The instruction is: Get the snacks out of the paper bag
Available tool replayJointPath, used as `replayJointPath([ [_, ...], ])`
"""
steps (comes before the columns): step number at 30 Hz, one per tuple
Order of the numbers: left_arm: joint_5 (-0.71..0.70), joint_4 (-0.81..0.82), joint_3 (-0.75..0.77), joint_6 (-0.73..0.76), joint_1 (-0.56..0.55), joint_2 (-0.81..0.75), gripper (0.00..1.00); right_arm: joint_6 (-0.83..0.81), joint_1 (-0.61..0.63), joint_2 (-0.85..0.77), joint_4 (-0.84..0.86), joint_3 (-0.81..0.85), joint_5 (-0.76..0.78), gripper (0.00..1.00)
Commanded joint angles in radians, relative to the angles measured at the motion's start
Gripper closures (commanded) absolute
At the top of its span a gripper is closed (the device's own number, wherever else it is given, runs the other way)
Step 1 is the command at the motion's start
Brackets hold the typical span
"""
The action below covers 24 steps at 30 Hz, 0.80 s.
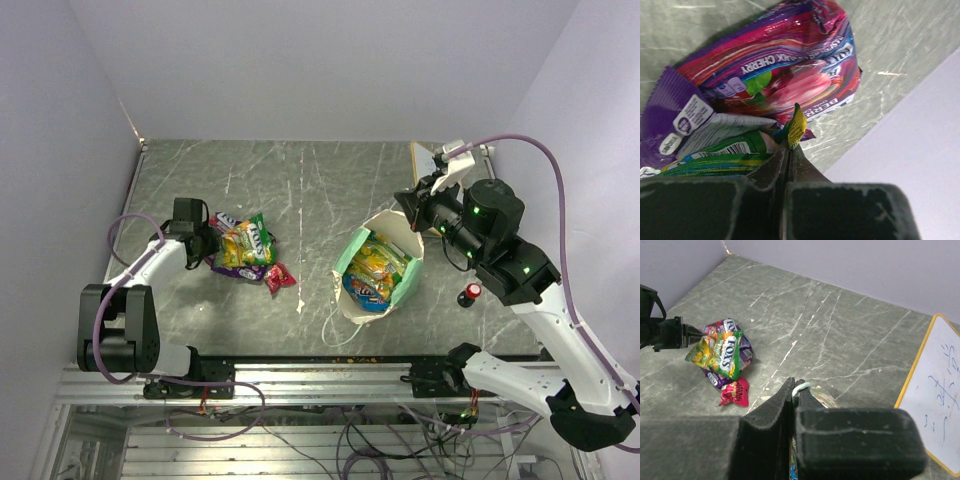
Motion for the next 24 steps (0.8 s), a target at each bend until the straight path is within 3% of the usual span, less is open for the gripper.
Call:
replayJointPath([
  [1, -0.066, 0.101, -0.017, -0.36, 0.01, 0.009, 0.92, -0.011, -0.002, -0.012, 0.072, 0.016, 0.01, 1.0],
  [6, -0.091, 0.055, 0.0, -0.232, 0.017, -0.024, 0.47, -0.01, -0.001, -0.024, 0.072, 0.002, 0.016, 1.0],
  [10, -0.101, -0.058, 0.055, -0.088, 0.02, -0.066, 0.26, -0.003, -0.001, -0.032, 0.077, -0.011, 0.009, 1.0],
  [17, -0.129, -0.229, 0.052, 0.103, 0.02, -0.231, 0.05, -0.015, -0.002, -0.041, 0.096, -0.029, 0.005, 1.0],
  [21, -0.151, -0.322, 0.068, 0.296, 0.02, -0.326, 0.03, -0.042, -0.001, -0.028, 0.098, -0.022, -0.018, 1.0],
  [24, -0.069, -0.298, 0.061, 0.436, 0.02, -0.367, 0.02, -0.09, -0.002, -0.009, 0.088, 0.004, -0.012, 1.0],
])
